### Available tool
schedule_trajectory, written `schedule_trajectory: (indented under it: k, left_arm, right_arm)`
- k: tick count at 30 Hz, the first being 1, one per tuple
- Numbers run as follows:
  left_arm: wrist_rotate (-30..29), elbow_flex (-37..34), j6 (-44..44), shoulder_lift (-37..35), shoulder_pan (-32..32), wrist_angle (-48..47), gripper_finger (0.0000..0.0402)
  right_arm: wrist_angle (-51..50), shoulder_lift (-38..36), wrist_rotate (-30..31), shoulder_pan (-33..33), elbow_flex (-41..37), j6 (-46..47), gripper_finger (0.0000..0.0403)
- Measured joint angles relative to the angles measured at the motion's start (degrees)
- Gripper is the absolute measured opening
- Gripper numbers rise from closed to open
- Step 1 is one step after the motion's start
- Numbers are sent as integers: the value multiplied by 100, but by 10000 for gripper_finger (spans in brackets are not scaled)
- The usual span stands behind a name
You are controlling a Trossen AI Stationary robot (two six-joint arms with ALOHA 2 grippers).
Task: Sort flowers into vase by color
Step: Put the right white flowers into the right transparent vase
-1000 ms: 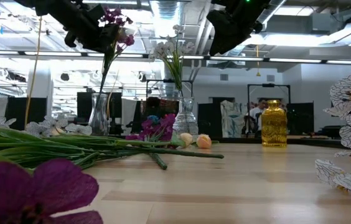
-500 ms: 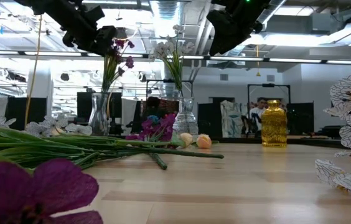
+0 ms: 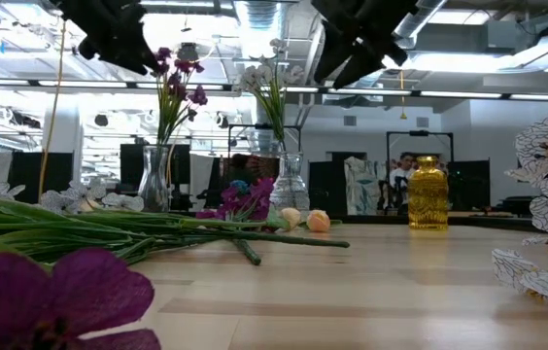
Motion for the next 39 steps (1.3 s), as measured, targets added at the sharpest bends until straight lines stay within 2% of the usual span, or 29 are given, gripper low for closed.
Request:
schedule_trajectory:
  k: [5, 9, 14, 16, 24, 27, 39]
  left_arm:
    - [746, 2, -216, -305, 0, -543, 225]
    - [1372, 2, -253, -452, 0, -943, 224]
    - [1839, 2, -313, -584, 0, -1414, 224]
    - [1985, 2, -314, -603, 0, -1554, 224]
    - [2277, 2, -153, -633, 0, -2012, 224]
    - [2462, 2, -139, -635, 0, -2213, 224]
    - [2599, 2, -163, -633, 0, -2625, 224]
  right_arm:
    - [46, 0, -345, 6, 0, 412, 246]
    - [103, 0, -367, 52, 0, 584, 246]
    - [89, 0, -380, 123, 0, 525, 246]
    - [35, 0, -610, 194, 0, 314, 246]
    - [-28, 0, -2620, 722, 0, -437, 246]
    - [-273, 0, -3104, 1042, 0, -441, 246]
    - [-1597, 0, -3222, 2455, 0, -268, 246]
